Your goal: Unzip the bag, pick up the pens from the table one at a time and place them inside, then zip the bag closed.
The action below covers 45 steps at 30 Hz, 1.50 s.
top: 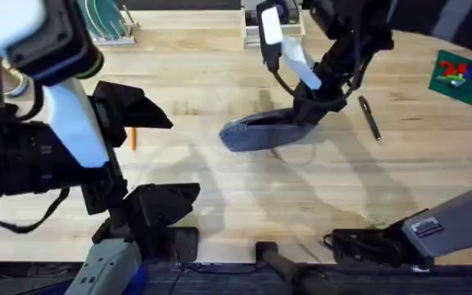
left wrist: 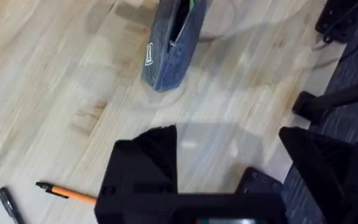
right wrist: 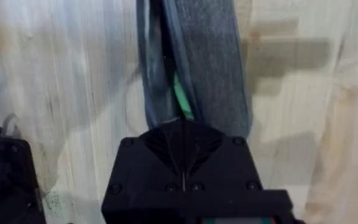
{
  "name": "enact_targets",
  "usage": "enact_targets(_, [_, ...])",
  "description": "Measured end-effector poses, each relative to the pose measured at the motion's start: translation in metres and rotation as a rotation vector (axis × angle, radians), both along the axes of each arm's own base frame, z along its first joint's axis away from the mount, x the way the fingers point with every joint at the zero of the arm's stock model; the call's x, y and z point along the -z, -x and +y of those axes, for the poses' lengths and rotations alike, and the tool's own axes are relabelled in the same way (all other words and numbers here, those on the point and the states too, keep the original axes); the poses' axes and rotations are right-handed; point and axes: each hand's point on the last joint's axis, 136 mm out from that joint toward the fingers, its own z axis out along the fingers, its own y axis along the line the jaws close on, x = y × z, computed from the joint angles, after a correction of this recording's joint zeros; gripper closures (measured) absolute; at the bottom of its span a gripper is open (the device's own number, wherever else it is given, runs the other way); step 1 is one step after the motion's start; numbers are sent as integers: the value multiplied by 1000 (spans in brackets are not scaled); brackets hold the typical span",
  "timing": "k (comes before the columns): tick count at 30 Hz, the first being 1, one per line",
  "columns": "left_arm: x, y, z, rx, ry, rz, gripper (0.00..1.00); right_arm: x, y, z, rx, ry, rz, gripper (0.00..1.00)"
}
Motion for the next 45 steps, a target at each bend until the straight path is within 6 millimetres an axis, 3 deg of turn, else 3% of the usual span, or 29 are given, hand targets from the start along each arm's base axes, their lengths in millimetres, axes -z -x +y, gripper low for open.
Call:
enact_targets(9, [0, 0, 0, 0, 0, 0, 5, 30, 3, 4, 2, 12, 102, 971])
enact_targets(16, [0, 0, 0, 0, 0, 0, 5, 32, 2, 4, 2, 11, 112, 969])
enact_targets(19, [0, 0, 0, 0, 0, 0, 5, 32, 2, 5, 2, 11, 111, 911])
enact_targets(21, [0, 0, 0, 0, 0, 0, 6, 32, 1, 5, 2, 10, 108, 719])
enact_targets(25, [0, 0, 0, 0, 0, 0, 6, 31, 3, 6, 2, 1, 118, 131])
enact_targets(26, [0, 0, 0, 0, 0, 0, 6, 30, 4, 7, 2, -2, 123, 40])
enact_targets(27, [0, 0, 0, 0, 0, 0, 6, 30, 5, 7, 2, -3, 124, 15])
enact_targets(45, [0, 0, 0, 0, 0, 0, 6, 30, 4, 9, 16, -6, 124, 5])
